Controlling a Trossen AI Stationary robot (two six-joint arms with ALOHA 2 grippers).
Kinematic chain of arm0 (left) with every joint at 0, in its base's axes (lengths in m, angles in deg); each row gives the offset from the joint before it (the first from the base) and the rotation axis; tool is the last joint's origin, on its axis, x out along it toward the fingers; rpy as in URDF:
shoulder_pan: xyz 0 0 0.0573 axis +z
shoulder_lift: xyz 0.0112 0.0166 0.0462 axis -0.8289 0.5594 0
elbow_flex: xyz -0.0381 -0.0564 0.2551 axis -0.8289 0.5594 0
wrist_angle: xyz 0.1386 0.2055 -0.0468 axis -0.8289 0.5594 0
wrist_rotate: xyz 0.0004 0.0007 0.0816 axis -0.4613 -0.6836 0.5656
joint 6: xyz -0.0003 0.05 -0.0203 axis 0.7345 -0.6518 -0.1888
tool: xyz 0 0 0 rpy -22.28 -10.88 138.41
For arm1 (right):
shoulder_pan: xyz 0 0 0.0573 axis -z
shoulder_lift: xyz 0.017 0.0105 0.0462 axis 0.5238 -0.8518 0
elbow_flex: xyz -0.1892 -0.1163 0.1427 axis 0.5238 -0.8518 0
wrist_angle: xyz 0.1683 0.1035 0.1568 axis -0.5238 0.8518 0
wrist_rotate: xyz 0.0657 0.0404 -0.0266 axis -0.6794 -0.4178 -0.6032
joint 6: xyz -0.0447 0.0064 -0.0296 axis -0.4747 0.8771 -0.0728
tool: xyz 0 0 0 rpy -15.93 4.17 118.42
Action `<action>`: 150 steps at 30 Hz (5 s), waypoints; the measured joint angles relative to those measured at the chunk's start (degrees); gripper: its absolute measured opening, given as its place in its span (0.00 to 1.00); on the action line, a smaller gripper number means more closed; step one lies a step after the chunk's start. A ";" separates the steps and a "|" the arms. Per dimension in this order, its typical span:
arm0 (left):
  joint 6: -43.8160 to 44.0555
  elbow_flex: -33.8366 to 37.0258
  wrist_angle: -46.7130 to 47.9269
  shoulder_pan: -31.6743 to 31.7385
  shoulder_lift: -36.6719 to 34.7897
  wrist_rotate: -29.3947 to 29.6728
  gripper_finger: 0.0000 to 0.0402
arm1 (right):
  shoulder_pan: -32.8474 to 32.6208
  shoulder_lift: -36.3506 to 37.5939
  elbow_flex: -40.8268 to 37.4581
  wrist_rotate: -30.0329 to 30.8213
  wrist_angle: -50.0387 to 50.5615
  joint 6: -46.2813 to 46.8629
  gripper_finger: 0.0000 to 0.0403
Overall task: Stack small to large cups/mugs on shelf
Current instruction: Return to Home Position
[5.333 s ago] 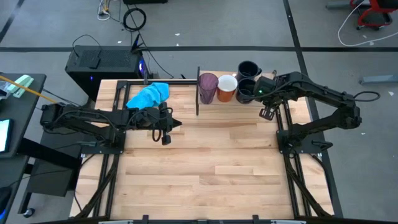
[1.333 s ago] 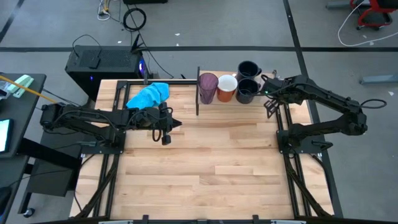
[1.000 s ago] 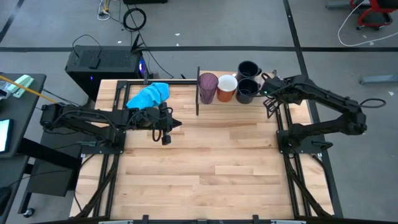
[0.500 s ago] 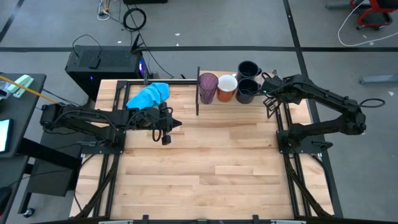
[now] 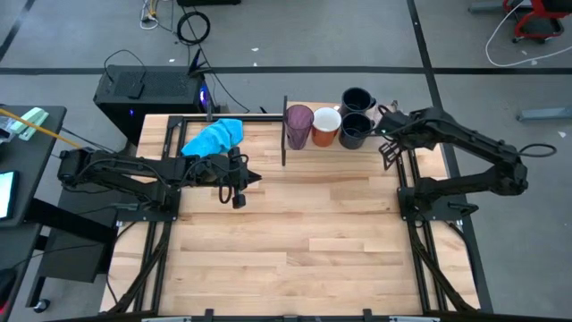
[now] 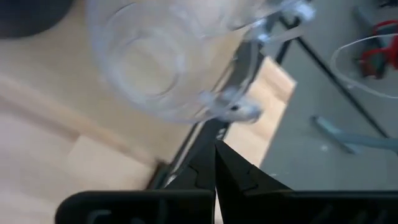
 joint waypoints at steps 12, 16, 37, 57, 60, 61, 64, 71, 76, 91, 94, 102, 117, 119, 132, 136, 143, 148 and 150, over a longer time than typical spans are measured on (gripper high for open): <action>-3.44 -0.04 -0.36 0.01 -2.28 0.02 0.06 | -6.48 6.18 0.00 -14.31 -1.53 -1.92 0.02; -3.44 -0.04 -0.45 0.01 -3.15 0.02 0.05 | -12.20 9.57 0.00 -15.62 -7.68 -4.26 0.01; -4.16 -0.04 -6.48 -0.01 -3.10 -5.18 0.02 | -29.42 32.28 -33.32 -19.38 -63.09 -14.61 0.01; 4.46 22.33 -37.68 5.58 -9.45 -5.05 0.04 | -34.69 50.98 -59.53 -21.83 -90.94 -18.40 0.02; 5.61 24.52 -37.93 6.77 -11.39 -5.06 0.02 | -34.91 52.77 -63.91 -21.82 -95.62 -19.10 0.02; 5.98 25.27 -38.26 6.94 -11.97 -5.09 0.02 | -34.91 53.02 -65.05 -21.81 -97.35 -19.15 0.02; 6.24 28.05 -40.06 6.94 -13.67 -5.09 0.02 | -34.91 53.42 -65.70 -21.85 -96.91 -18.94 0.02; 7.47 35.23 -46.04 6.94 -18.99 -4.92 0.02 | -34.95 53.45 -65.75 -22.07 -97.47 -20.99 0.02; 8.36 39.25 -45.52 8.45 -24.40 -4.37 0.02 | -34.84 53.46 -65.75 -21.79 -96.43 -18.08 0.04; 13.01 39.23 -16.61 12.60 -45.41 -5.99 0.01 | -34.84 53.42 -65.75 -21.79 -96.35 -17.92 0.04; 12.60 39.23 -11.07 12.29 -49.75 -6.01 0.03 | -34.84 53.42 -65.75 -21.79 -96.35 -17.92 0.04; 22.50 39.26 -5.57 11.05 -52.14 -7.43 0.07 | -34.84 53.42 -65.75 -21.79 -96.30 -17.92 0.04; 22.48 39.26 -5.78 11.05 -52.13 -7.26 0.05 | -34.84 53.42 -65.75 -21.77 -96.28 -17.92 0.04; 22.47 39.26 -5.79 11.05 -52.13 -7.23 0.06 | -34.84 53.42 -65.75 -21.79 -96.28 -17.92 0.04; 22.44 39.28 -5.84 11.05 -52.13 -7.23 0.07 | -34.84 53.42 -65.75 -21.78 -96.28 -17.92 0.04; 22.42 39.28 -5.84 11.05 -52.13 -7.23 0.06 | -34.84 53.42 -65.72 -21.77 -96.28 -17.92 0.04; 22.44 39.30 -5.84 11.05 -52.13 -7.23 0.08 | -34.84 53.42 -65.72 -21.76 -96.30 -17.92 0.04; 22.42 39.30 -5.84 11.05 -52.13 -7.23 0.09 | -34.84 53.42 -65.72 -21.76 -96.28 -17.92 0.04; 22.44 39.30 -5.86 11.05 -52.13 -7.23 0.09 | -34.84 53.42 -65.72 -21.76 -96.30 -17.92 0.04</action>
